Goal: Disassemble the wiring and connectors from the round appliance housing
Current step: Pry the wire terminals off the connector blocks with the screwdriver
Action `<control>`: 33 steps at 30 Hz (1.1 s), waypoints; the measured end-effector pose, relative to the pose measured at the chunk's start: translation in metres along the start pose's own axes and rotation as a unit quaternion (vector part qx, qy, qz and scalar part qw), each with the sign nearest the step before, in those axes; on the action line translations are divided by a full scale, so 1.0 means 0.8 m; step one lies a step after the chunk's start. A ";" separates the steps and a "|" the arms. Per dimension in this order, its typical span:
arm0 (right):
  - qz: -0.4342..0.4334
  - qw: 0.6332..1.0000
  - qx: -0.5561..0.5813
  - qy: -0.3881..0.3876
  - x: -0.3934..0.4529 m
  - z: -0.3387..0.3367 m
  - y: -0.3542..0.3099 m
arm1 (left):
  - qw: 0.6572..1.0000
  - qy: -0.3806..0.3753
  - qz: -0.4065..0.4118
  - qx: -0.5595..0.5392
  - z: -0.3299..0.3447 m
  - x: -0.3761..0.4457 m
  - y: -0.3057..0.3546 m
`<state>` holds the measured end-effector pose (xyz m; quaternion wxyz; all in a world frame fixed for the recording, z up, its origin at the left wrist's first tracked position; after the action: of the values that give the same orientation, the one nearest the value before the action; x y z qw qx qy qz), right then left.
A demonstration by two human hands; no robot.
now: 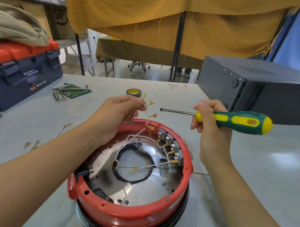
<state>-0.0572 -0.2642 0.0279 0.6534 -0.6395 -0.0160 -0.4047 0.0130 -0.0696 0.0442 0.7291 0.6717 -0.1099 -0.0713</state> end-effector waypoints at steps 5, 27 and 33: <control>-0.004 1.000 -0.013 -0.018 -0.004 0.003 0.003 | 0.994 0.031 0.001 -0.102 -0.004 -0.004 0.004; 0.001 0.967 -0.088 -0.237 -0.017 0.020 0.014 | 0.965 0.225 -0.041 -0.128 -0.151 -0.060 0.025; -0.003 0.967 -0.113 -0.229 -0.015 0.020 0.017 | 0.952 0.286 -0.106 -0.036 -0.232 -0.096 -0.011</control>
<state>-0.0494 -0.2463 0.0133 0.5543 -0.7850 -0.1216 -0.2485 -0.0134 0.1283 0.0169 0.7420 0.6451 0.1777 0.0425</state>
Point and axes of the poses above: each hand's wrist, its own x-axis towards the middle knuckle, its own z-axis out of the palm, y = z × x, the point moved 2 cm from there along x, towards the middle knuckle, and after that the axes turned 2 degrees about y, right-handed, at the moved point
